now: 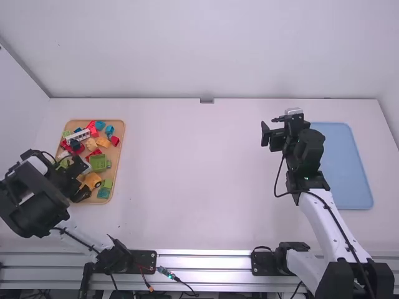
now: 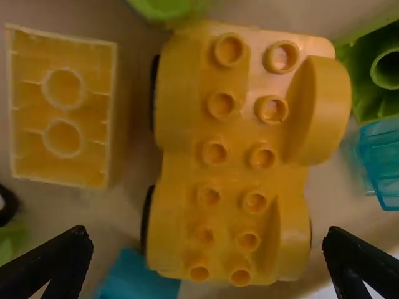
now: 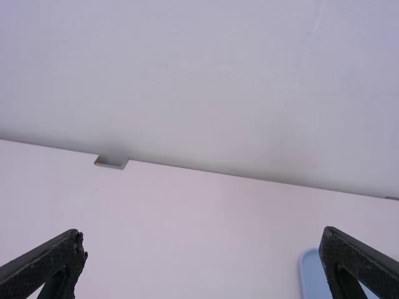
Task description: Assemble lego blocks to make yellow taxi
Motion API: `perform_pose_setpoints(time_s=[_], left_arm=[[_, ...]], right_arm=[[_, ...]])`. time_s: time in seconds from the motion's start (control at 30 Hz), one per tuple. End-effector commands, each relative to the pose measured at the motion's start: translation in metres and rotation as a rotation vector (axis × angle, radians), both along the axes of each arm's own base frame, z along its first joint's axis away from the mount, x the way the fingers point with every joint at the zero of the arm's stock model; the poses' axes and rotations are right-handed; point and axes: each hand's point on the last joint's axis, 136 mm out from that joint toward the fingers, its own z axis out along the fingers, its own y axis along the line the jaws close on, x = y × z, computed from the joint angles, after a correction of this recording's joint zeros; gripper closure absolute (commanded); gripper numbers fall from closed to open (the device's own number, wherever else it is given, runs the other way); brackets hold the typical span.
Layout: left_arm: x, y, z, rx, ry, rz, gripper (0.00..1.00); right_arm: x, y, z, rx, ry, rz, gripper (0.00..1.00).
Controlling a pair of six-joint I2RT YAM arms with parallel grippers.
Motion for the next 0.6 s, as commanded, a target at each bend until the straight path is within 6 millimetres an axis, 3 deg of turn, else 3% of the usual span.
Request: perform_pose_setpoints(time_s=[0.0,0.4,0.57], left_arm=[[-0.005,-0.010,-0.010,-0.029,0.012,-0.023,0.01],[0.004,-0.017,-0.014,-0.046,-0.029,-0.060,0.00],[0.005,-0.015,-0.023,-0.049,-0.024,-0.059,0.08]], right_arm=[[0.004,0.001,0.013,0.010,-0.025,0.004,0.01],[0.003,0.011,0.013,0.004,-0.026,0.024,0.01],[0.003,0.013,0.013,-0.020,-0.031,0.036,0.01]])
